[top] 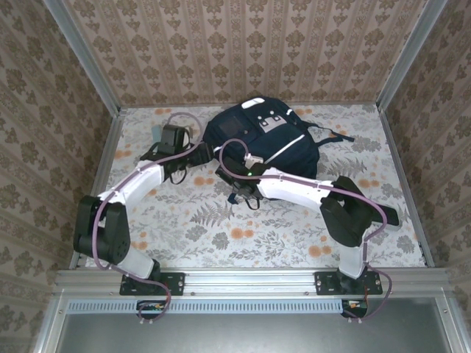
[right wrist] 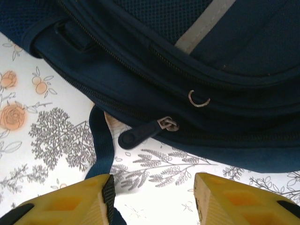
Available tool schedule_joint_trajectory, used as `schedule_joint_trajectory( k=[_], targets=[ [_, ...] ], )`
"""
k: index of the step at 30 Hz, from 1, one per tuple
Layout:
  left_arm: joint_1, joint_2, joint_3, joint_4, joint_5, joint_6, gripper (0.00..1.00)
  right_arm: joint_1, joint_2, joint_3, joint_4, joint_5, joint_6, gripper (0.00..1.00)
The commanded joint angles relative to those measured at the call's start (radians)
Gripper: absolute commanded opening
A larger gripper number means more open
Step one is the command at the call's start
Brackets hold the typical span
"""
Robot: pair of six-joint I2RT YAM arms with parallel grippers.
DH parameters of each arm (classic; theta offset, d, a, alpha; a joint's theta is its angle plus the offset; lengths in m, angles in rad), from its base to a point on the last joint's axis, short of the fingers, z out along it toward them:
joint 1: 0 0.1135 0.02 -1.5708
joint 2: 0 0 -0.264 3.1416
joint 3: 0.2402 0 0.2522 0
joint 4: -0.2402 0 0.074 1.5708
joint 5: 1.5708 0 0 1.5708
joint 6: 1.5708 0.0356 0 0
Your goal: Pack the student bag
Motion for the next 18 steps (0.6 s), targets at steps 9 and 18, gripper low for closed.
schedule_joint_trajectory(
  k=[9, 18],
  targets=[
    [0.116, -0.101, -0.141, 0.047, -0.027, -0.097, 0.88, -0.042, 0.179, 0.200, -0.156, 0.050, 0.041, 0.49],
    [0.147, -0.121, -0.178, 0.056, -0.011, -0.103, 0.89, -0.046, 0.252, 0.253, -0.176, 0.023, 0.018, 0.42]
  ],
)
